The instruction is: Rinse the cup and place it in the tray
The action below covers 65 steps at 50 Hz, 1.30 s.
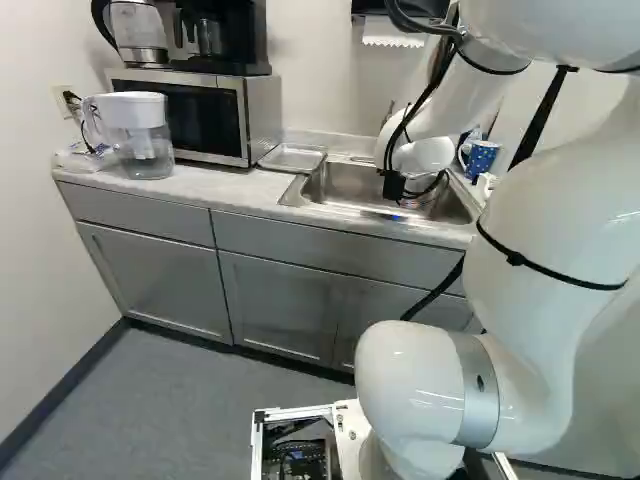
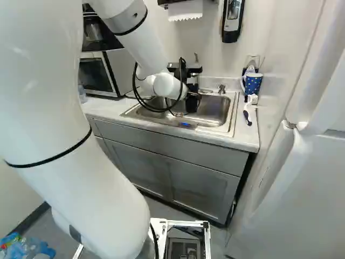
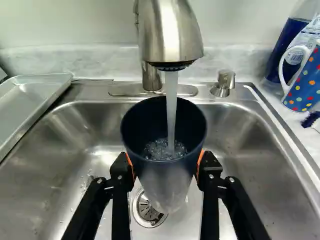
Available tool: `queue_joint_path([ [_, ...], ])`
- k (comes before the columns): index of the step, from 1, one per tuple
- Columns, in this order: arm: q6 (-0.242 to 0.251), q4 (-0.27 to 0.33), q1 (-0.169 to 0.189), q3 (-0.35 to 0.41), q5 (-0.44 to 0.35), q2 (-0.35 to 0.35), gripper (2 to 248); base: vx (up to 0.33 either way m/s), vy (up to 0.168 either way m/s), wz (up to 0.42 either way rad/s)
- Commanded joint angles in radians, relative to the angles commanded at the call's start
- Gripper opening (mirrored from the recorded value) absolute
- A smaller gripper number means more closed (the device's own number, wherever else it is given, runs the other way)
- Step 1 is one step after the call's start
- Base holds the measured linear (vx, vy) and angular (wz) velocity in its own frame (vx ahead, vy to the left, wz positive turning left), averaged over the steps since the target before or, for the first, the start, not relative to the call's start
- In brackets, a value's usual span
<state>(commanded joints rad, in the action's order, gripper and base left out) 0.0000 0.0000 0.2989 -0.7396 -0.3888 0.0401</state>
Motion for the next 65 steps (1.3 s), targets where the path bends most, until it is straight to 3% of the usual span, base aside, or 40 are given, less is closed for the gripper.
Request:
queue_joint_path([
  [65, 0.000, 0.000, 0.000, 0.000, 0.000, 0.000, 126, 0.000, 0.000, 0.000],
])
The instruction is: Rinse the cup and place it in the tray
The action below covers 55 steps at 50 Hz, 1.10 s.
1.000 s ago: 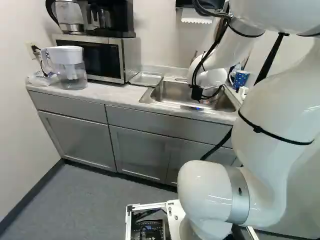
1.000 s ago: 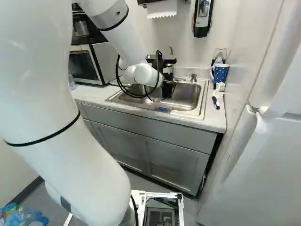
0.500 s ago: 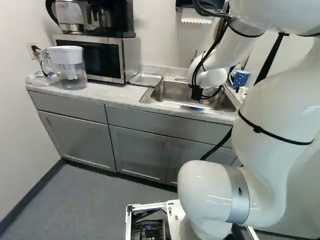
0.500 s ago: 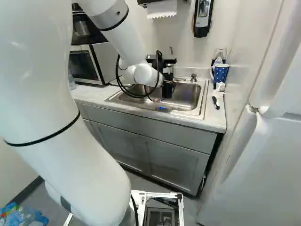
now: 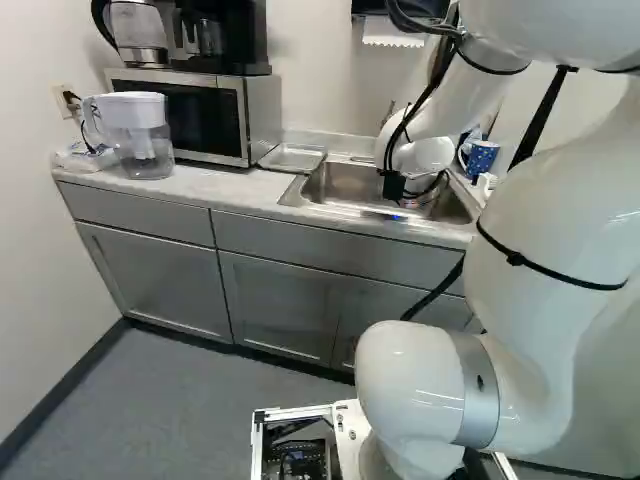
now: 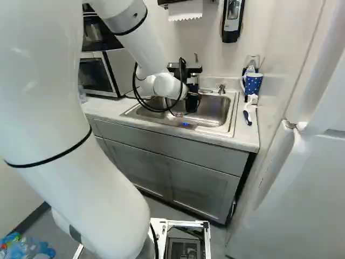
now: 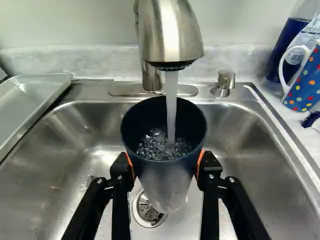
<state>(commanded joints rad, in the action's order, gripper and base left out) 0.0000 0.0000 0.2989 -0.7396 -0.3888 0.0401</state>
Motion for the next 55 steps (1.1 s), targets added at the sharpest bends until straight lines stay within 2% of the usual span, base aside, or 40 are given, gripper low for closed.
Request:
queue_joint_path([
  [55, 0.000, 0.000, 0.000, 0.000, 0.000, 0.000, 126, 0.000, 0.000, 0.000],
])
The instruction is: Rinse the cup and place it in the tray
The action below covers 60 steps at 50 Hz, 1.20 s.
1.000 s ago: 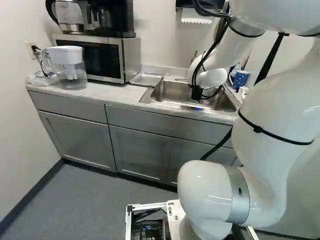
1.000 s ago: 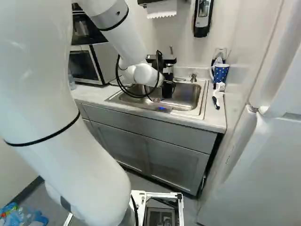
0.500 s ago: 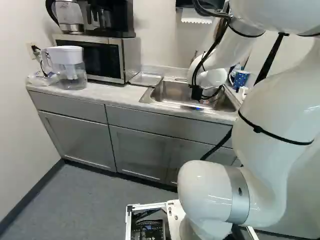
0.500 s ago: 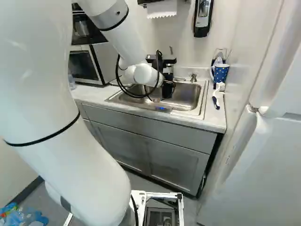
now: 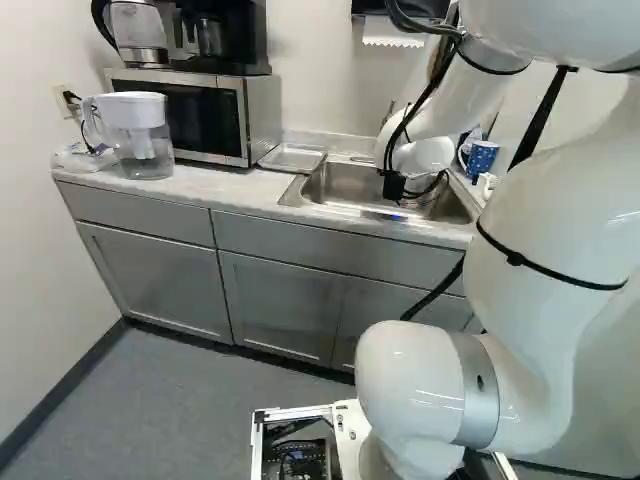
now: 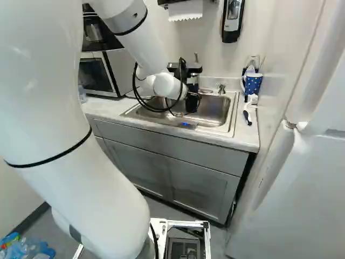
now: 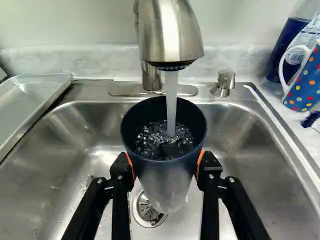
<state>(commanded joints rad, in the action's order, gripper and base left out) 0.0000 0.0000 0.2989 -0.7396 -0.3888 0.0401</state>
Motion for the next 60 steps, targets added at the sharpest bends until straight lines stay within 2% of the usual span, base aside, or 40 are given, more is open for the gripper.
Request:
queue_joint_path([
  [60, 0.000, 0.000, 0.000, 0.000, 0.000, 0.000, 126, 0.000, 0.000, 0.000],
])
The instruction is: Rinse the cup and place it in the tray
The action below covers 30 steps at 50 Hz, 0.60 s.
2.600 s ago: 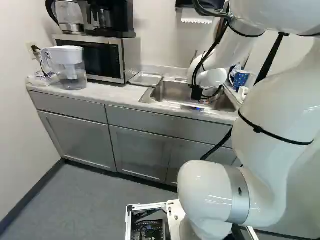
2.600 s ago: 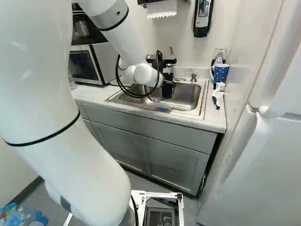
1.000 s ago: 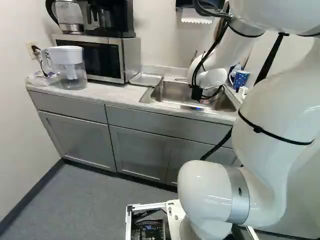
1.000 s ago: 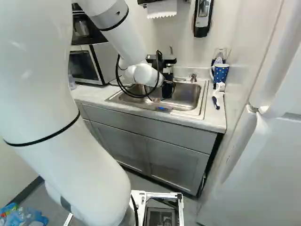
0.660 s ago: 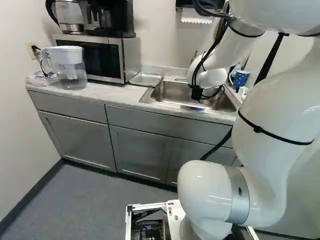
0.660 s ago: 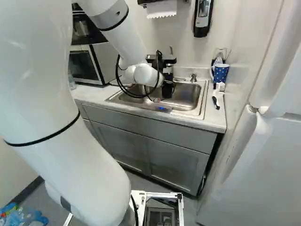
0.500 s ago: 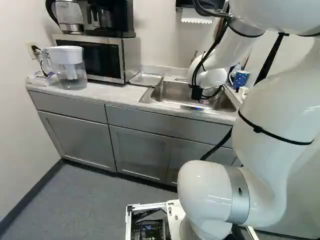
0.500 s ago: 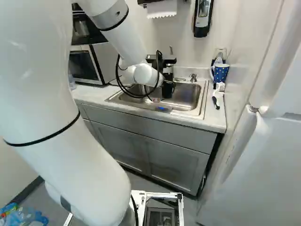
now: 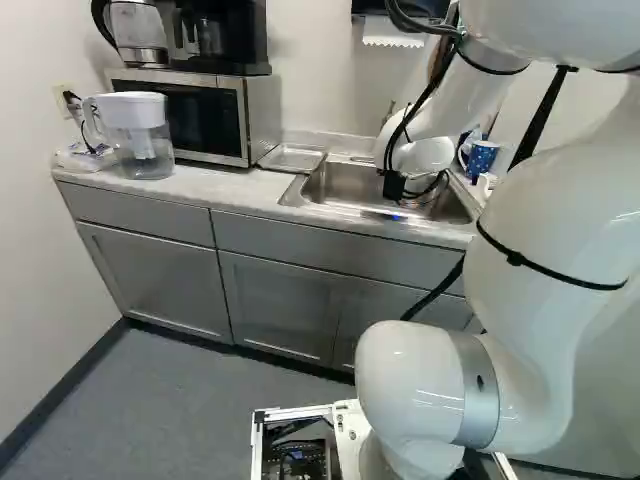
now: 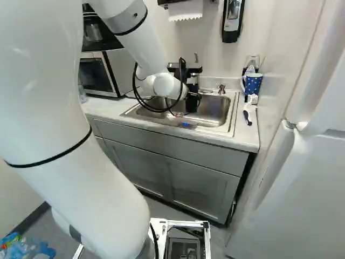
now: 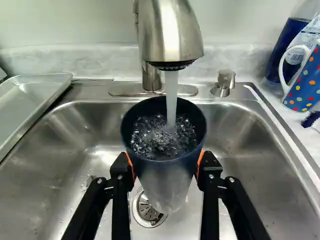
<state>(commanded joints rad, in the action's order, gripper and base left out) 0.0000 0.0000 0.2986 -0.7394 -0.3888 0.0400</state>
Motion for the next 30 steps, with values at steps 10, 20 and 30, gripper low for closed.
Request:
queue_joint_path([
  [10, 0.000, 0.000, -0.022, 0.001, 0.000, -0.001, 126, 0.000, 0.000, 0.000],
  [20, 0.000, 0.000, -0.053, 0.000, 0.000, 0.000, 126, 0.000, 0.000, 0.000],
  [30, 0.000, 0.000, -0.086, -0.003, 0.000, 0.002, 126, 0.000, 0.000, 0.000],
])
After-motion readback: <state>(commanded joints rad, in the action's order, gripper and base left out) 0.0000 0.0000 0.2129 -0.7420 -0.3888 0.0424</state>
